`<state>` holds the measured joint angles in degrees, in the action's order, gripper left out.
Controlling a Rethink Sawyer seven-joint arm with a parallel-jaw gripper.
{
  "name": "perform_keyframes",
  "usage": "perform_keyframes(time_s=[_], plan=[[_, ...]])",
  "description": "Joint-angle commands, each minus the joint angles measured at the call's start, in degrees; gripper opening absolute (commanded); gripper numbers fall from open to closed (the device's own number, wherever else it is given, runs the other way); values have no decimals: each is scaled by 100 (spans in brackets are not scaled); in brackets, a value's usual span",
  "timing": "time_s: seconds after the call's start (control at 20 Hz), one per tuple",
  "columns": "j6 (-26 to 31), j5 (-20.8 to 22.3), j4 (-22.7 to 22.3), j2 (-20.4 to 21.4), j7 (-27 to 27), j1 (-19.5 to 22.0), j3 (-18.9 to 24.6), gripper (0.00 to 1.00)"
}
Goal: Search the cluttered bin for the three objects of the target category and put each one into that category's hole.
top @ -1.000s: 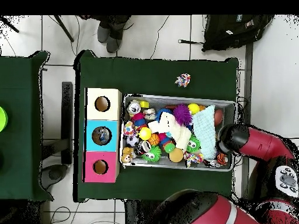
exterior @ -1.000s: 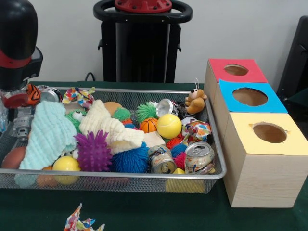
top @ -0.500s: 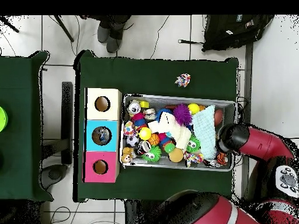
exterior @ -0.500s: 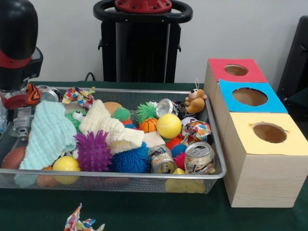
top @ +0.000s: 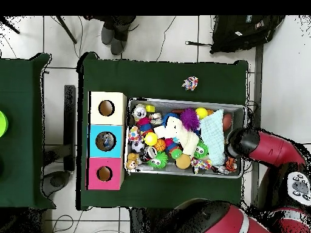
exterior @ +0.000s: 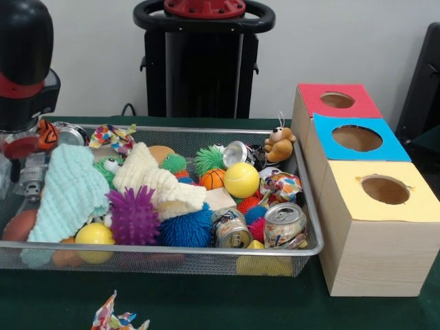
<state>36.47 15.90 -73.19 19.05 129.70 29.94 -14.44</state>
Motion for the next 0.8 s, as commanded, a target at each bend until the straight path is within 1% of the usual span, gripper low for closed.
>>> perform_keyframes(time_s=[0.05,0.15,0.2,0.35,0.8], plan=[[-1825,-158,104,-55,663,282,756,100],[-1754,-194,103,-56,633,278,766,100],[-1579,-213,144,-67,618,234,730,100],[-1419,-279,101,-38,616,227,763,100],[-1533,-194,106,-42,568,207,766,100]])
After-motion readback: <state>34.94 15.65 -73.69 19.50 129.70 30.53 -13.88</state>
